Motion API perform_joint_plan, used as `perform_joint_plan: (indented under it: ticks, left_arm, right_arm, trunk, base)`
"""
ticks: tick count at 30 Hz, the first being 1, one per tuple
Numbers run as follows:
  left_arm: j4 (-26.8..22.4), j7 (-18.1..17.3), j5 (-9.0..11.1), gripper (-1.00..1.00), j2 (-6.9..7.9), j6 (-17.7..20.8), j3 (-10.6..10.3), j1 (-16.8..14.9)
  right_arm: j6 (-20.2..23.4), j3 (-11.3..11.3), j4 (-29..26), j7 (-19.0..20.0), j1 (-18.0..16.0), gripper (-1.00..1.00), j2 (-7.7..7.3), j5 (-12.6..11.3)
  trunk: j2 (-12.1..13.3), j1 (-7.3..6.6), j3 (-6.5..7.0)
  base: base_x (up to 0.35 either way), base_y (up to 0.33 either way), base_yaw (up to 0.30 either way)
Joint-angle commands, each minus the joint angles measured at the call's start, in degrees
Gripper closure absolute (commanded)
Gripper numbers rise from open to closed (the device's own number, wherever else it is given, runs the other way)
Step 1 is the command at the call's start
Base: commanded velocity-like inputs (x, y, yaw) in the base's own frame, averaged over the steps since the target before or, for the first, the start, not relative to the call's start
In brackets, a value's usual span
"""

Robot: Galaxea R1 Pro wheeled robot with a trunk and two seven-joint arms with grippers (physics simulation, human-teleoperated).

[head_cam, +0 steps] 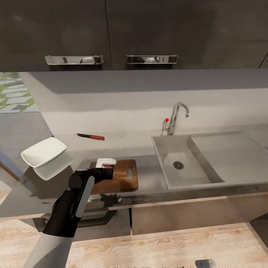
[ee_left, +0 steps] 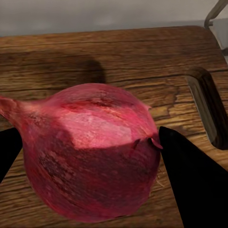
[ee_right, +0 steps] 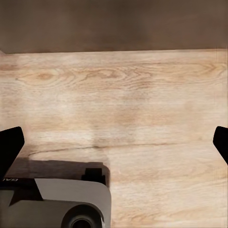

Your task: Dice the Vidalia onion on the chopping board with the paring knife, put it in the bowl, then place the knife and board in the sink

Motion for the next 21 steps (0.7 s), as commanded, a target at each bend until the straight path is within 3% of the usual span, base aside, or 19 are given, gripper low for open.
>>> perform_joint_plan:
  ticks: [1,21]
  left_arm:
    - [-0.04,0.30,0.41,1.00,-0.01,0.25,0.01,-0.05]
    - [0.10,0.32,0.38,1.00,-0.01,0.25,0.02,-0.05]
  right_arm:
    - [-0.17,0.13,0.02,0.02,-0.04,-1.00,-0.03,0.00]
    - [-0.24,0.13,0.00,0.02,-0.04,-1.00,-0.03,0.00]
  trunk:
    - [-0.11,0.03,-0.19]
    - [-0.11,0.03,-0.46]
  base:
    - [0.000,0.000,0.000]
    - [0.000,0.000,0.000]
